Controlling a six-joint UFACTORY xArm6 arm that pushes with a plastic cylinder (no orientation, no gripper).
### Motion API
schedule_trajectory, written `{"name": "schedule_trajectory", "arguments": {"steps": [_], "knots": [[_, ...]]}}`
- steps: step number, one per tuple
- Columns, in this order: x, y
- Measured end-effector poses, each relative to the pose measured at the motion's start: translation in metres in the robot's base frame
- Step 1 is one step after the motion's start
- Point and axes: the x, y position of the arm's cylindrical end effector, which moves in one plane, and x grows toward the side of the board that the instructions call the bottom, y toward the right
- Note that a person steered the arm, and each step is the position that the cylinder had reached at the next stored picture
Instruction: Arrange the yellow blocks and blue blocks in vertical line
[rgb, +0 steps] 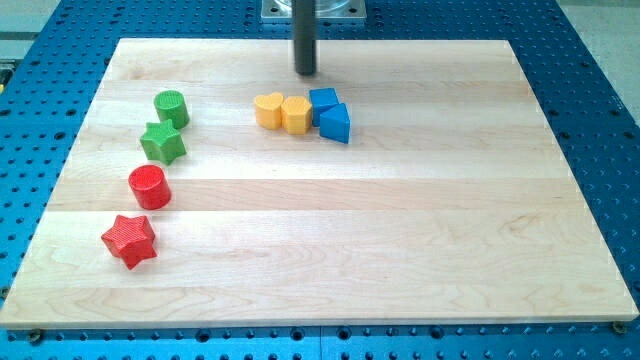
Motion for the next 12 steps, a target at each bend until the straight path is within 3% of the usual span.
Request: {"name": "schedule_trajectory", "arguments": {"steps": [1, 2, 4, 6, 7, 8, 9, 10, 11, 12], "knots": [[-0.001, 0.057], [0.015, 0.052], [0.094, -0.002], [0.137, 0.023], [0.152, -0.006], [0.153, -0.009], [0.128, 0.029], [0.093, 0.005], [0.116, -0.041], [0.129, -0.033]]}}
